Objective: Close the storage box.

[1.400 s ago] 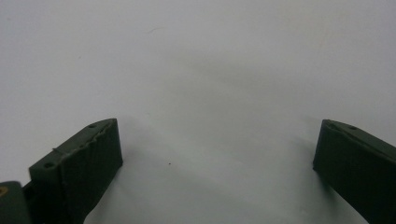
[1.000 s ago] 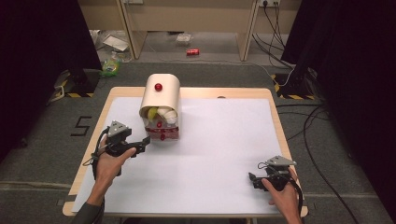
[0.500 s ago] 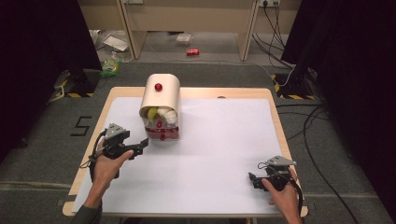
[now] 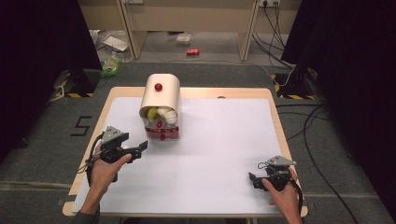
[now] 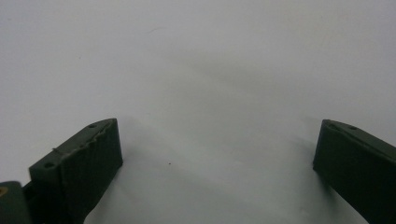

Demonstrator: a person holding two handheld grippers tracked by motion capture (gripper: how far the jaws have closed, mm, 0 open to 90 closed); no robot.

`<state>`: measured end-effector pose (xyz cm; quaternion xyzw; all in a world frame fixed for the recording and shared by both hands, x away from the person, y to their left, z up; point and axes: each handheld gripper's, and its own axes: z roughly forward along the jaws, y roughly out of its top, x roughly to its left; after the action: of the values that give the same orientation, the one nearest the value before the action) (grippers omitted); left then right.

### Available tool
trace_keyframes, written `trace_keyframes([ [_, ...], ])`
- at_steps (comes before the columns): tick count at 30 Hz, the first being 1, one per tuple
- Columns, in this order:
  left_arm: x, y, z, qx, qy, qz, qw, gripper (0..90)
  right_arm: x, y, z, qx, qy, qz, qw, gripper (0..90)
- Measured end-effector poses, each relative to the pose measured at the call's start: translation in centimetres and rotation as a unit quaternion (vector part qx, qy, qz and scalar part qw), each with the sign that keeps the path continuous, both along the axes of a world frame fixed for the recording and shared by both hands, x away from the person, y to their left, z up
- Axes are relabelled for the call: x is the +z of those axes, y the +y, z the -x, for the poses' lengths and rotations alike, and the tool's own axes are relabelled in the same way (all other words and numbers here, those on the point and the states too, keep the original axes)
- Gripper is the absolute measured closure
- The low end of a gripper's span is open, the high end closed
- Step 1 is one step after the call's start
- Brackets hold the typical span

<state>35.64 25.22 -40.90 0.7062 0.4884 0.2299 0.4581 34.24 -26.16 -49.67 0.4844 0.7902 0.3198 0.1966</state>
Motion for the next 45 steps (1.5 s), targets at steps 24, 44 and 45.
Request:
trace_keyframes([
  [24,-1.7,-0.6,2.6,-0.022,0.003,-0.005,0.9997,16.2,0.0,0.0,0.0,0.000,0.000,0.001,1.0000,1.5],
  [44,-3.0,0.1,4.3,-0.024,0.004,-0.001,0.9997,16.2,0.0,0.0,0.0,-0.001,0.000,0.001,1.0000,1.5],
  [45,-3.1,0.2,4.3,-0.024,0.005,0.001,0.9997,16.2,0.0,0.0,0.0,-0.001,0.000,0.001,1.0000,1.5],
])
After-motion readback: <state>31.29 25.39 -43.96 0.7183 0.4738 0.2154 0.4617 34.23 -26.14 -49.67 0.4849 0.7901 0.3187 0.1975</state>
